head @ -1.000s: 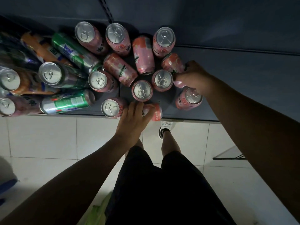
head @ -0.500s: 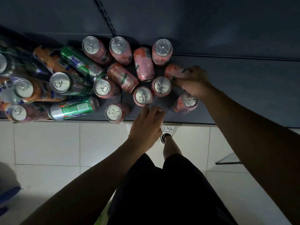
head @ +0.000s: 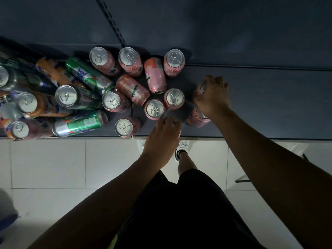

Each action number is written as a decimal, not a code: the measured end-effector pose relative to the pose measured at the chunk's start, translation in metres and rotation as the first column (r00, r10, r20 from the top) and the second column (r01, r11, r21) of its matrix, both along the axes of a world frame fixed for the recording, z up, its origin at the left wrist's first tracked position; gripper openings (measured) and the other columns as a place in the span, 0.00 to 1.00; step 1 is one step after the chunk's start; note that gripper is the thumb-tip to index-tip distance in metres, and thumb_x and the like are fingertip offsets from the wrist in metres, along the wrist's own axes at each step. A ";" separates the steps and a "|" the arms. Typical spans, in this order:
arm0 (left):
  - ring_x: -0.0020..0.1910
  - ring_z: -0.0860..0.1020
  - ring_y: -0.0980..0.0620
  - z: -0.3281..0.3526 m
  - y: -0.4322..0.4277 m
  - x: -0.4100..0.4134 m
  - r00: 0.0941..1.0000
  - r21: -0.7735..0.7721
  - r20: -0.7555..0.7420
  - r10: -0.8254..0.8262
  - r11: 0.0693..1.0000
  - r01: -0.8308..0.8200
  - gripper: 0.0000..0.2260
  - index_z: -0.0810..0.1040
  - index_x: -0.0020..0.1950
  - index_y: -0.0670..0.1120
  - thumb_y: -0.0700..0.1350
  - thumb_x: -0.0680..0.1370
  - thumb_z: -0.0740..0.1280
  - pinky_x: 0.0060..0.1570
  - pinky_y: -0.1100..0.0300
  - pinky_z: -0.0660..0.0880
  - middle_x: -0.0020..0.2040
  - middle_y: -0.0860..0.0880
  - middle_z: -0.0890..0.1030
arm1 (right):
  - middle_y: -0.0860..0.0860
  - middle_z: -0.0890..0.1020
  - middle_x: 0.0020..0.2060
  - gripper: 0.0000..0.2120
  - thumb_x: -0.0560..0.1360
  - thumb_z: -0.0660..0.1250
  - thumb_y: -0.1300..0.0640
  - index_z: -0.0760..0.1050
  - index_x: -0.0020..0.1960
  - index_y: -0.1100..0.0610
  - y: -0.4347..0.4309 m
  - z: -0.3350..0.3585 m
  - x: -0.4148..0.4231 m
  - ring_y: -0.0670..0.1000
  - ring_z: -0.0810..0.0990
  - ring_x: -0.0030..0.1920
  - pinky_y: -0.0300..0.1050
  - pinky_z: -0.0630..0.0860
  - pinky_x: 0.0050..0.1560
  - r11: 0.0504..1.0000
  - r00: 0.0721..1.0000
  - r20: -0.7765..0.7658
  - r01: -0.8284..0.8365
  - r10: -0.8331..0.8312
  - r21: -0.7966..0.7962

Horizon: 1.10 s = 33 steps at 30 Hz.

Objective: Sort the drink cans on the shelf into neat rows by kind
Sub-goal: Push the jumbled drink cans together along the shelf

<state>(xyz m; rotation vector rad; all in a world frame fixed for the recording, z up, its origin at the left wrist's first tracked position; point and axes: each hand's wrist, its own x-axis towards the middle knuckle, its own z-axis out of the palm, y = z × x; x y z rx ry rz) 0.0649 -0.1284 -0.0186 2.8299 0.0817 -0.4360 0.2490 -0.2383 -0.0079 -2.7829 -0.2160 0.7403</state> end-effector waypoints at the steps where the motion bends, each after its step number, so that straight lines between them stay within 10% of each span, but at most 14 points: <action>1: 0.56 0.78 0.41 0.001 0.002 0.000 1.000 -0.009 0.002 -0.009 1.000 0.009 0.24 0.77 0.61 0.43 0.45 0.68 0.79 0.43 0.54 0.81 0.60 0.42 0.78 | 0.61 0.68 0.70 0.33 0.74 0.74 0.53 0.66 0.75 0.55 -0.002 0.000 -0.002 0.64 0.67 0.68 0.54 0.74 0.58 1.000 1.000 -0.005 0.004 -0.004 0.008; 18: 0.57 0.78 0.35 0.040 0.065 0.005 0.966 -0.055 0.245 0.086 0.996 -0.075 0.22 0.75 0.64 0.44 0.56 0.76 0.62 0.51 0.45 0.78 0.62 0.41 0.79 | 0.55 0.72 0.72 0.30 0.77 0.68 0.50 0.65 0.76 0.56 0.045 0.053 -0.029 0.60 0.73 0.68 0.53 0.72 0.60 0.963 0.990 0.103 0.066 -0.095 0.260; 29: 0.66 0.74 0.34 0.026 0.142 0.058 0.998 0.215 0.024 -0.063 0.975 0.056 0.20 0.79 0.63 0.42 0.48 0.73 0.73 0.65 0.41 0.71 0.64 0.38 0.78 | 0.58 0.82 0.58 0.22 0.79 0.63 0.44 0.73 0.67 0.56 0.120 0.031 -0.014 0.62 0.80 0.57 0.51 0.76 0.55 0.997 0.983 -0.168 -0.077 0.077 0.004; 33: 0.78 0.59 0.35 0.019 0.147 0.078 0.981 0.252 -0.176 -0.084 0.959 0.128 0.27 0.65 0.78 0.42 0.47 0.79 0.66 0.77 0.38 0.55 0.78 0.37 0.64 | 0.57 0.82 0.55 0.20 0.80 0.63 0.44 0.75 0.65 0.57 0.133 0.018 -0.004 0.61 0.81 0.55 0.52 0.78 0.55 0.995 0.967 -0.237 -0.103 0.096 -0.017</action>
